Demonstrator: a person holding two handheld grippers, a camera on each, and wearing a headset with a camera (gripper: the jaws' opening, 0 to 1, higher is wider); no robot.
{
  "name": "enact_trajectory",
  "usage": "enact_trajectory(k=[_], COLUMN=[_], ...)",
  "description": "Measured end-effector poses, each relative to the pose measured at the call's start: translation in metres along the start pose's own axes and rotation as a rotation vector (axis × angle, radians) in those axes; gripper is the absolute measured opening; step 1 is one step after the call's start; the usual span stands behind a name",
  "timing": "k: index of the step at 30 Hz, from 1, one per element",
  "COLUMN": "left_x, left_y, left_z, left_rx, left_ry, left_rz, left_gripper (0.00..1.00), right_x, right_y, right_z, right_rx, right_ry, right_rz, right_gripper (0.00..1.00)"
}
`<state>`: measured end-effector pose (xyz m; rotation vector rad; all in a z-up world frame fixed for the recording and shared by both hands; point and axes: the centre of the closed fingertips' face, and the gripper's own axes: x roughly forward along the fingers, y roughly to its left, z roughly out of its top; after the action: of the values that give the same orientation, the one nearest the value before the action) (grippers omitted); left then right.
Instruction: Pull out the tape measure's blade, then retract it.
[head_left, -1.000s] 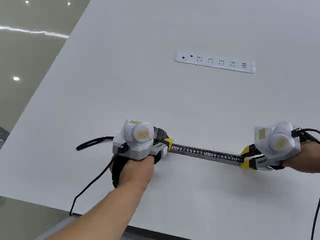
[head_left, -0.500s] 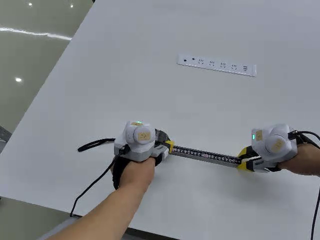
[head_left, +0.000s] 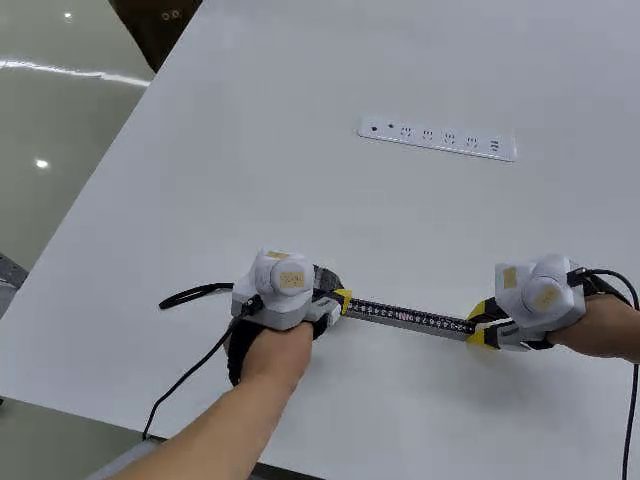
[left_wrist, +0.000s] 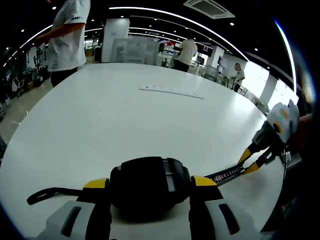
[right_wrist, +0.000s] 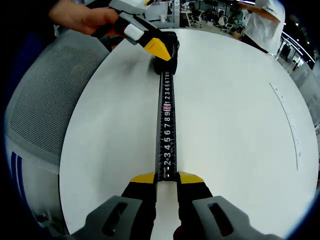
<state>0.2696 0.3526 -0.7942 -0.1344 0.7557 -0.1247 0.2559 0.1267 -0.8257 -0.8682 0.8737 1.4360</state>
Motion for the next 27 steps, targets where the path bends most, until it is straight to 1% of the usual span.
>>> enact_trajectory(k=[22,27], left_x=[-0.001,-0.001], left_y=[-0.001,-0.001], left_z=[-0.001,-0.001], left_rx=[-0.001,-0.002], left_ry=[0.0,0.003], left_rz=[-0.008,-0.012], left_gripper=[0.59,0.59], right_x=[0.011,0.015], right_y=[-0.004,-0.003], right_z=[0.026,0.034], right_rx=[0.001,-0.001], right_ry=[-0.033,-0.045], right_rz=[0.004,0.01], right_gripper=[0.12,0.12])
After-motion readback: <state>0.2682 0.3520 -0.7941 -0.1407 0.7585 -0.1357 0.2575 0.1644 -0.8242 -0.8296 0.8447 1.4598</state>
